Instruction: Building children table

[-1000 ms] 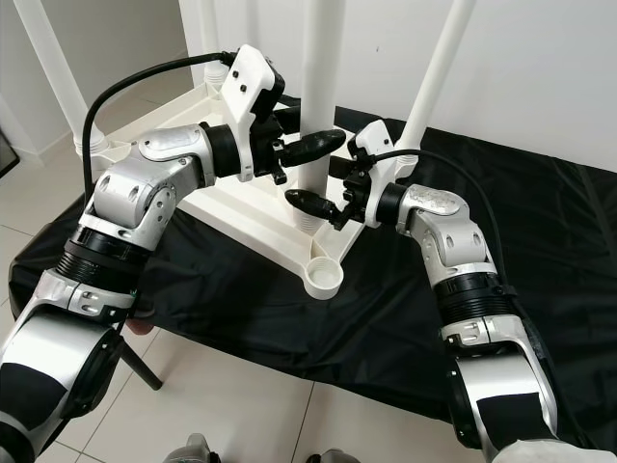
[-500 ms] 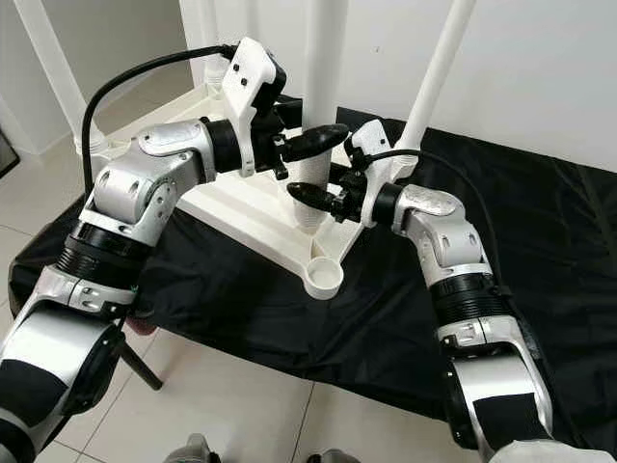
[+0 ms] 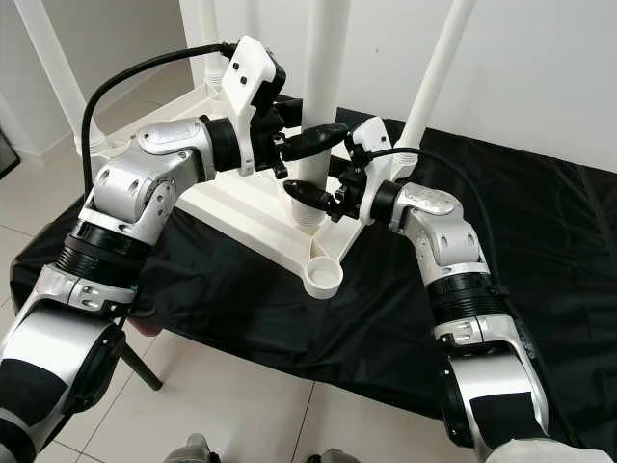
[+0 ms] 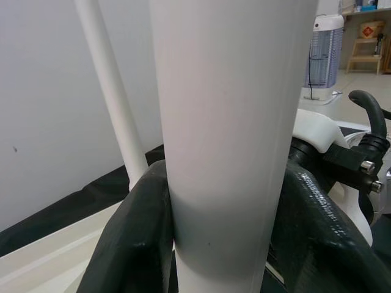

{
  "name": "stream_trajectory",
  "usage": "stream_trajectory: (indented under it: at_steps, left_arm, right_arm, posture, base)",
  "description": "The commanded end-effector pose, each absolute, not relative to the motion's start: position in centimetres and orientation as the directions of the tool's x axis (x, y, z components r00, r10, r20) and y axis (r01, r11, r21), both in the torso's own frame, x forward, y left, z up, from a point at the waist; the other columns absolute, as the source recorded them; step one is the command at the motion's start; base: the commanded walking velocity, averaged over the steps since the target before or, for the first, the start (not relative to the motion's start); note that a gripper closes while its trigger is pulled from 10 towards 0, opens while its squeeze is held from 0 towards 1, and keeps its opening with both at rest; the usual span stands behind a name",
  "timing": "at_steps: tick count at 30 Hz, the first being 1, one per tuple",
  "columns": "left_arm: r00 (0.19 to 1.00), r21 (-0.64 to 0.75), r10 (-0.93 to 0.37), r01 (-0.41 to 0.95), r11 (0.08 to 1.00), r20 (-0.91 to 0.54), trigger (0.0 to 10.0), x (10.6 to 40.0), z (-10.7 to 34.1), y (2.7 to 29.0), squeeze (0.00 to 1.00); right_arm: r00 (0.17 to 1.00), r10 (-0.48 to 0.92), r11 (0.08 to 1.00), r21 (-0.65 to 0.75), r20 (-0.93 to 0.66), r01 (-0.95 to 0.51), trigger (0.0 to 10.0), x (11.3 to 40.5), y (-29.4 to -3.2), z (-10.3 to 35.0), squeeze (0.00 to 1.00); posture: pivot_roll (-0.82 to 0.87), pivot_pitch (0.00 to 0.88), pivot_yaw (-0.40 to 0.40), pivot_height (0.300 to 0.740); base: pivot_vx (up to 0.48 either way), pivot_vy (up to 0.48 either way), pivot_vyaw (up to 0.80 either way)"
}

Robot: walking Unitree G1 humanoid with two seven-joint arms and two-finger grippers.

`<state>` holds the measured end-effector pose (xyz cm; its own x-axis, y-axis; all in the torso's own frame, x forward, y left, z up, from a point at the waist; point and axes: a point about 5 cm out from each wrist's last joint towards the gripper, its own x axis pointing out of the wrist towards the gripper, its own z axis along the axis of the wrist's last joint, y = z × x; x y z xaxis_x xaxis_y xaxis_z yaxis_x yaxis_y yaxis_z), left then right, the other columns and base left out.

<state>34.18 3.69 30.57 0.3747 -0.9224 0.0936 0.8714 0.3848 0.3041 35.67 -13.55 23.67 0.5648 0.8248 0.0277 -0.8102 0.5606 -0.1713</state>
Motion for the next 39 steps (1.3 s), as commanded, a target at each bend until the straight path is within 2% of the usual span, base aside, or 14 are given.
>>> stream_trajectory:
  at_steps: [1, 19, 20, 21, 22, 29, 37, 38, 39]
  left_arm:
    - [0.354, 0.324, -0.929, 0.871, 0.369, 0.105, 10.0, 34.10, 31.15, 3.59, 0.00]
    - [0.352, 0.327, -0.930, 0.871, 0.367, 0.107, 10.0, 34.08, 31.32, 3.54, 0.00]
    - [0.352, 0.328, -0.930, 0.870, 0.367, 0.108, 10.0, 34.08, 31.33, 3.54, 0.00]
    - [0.352, 0.328, -0.930, 0.870, 0.367, 0.108, 10.0, 34.08, 31.33, 3.54, 0.00]
    - [0.352, 0.327, -0.930, 0.870, 0.368, 0.108, 10.0, 34.08, 31.36, 3.54, 0.00]
    - [0.358, 0.329, -0.927, 0.867, 0.374, 0.112, 10.0, 34.15, 31.47, 3.63, 0.00]
    - [0.401, 0.317, -0.911, 0.855, 0.411, 0.099, 10.0, 34.61, 31.63, 3.83, 0.00]
    - [0.405, 0.308, -0.909, 0.856, 0.416, 0.101, 10.0, 34.66, 31.63, 3.88, 1.00]
    - [0.405, 0.308, -0.909, 0.856, 0.416, 0.101, 10.0, 34.66, 31.63, 3.88, 1.00]
  right_arm:
    - [0.558, 0.829, 0.557, -0.175, 0.049, -0.812, 10.0, 35.67, -13.63, 24.25, 0.00]
    - [0.539, 0.839, 0.544, -0.152, 0.075, -0.826, 10.0, 35.50, -13.15, 24.60, 0.00]
    - [0.536, 0.841, 0.541, -0.147, 0.075, -0.828, 8.8, 35.44, -13.08, 24.48, 0.00]
    - [0.536, 0.841, 0.541, -0.147, 0.075, -0.828, 8.8, 35.44, -13.08, 24.48, 0.00]
    - [0.535, 0.842, 0.540, -0.144, 0.074, -0.829, 0.0, 35.41, -13.05, 24.36, 0.00]
    - [0.526, 0.847, 0.531, -0.138, 0.073, -0.836, 0.0, 35.24, -13.10, 24.05, 0.00]
    - [0.522, 0.849, 0.528, -0.131, 0.081, -0.839, 0.0, 35.12, -13.06, 23.95, 0.00]
    - [0.522, 0.849, 0.529, -0.131, 0.084, -0.838, 0.5, 35.11, -13.05, 23.97, 0.00]
    - [0.522, 0.849, 0.529, -0.131, 0.084, -0.838, 0.5, 35.11, -13.05, 23.97, 0.00]
  posture:
    - [0.01, 0.000, -0.073, 0.740]
    - [0.02, 0.000, -0.073, 0.740]
    - [0.02, 0.000, -0.073, 0.740]
    - [0.02, 0.000, -0.073, 0.740]
    - [0.02, 0.000, -0.072, 0.740]
    - [0.01, 0.000, -0.074, 0.740]
    - [0.02, 0.000, -0.076, 0.740]
    - [0.02, 0.000, -0.075, 0.740]
    - [0.02, 0.000, -0.075, 0.740]
  base:
    - [0.000, 0.000, 0.00]
    - [0.000, 0.000, 0.00]
    - [0.000, 0.000, 0.00]
    - [0.000, 0.000, 0.00]
    - [0.000, 0.000, 0.00]
    - [0.000, 0.000, 0.00]
    - [0.000, 0.000, 0.00]
    - [0.000, 0.000, 0.00]
    - [0.000, 0.000, 0.00]
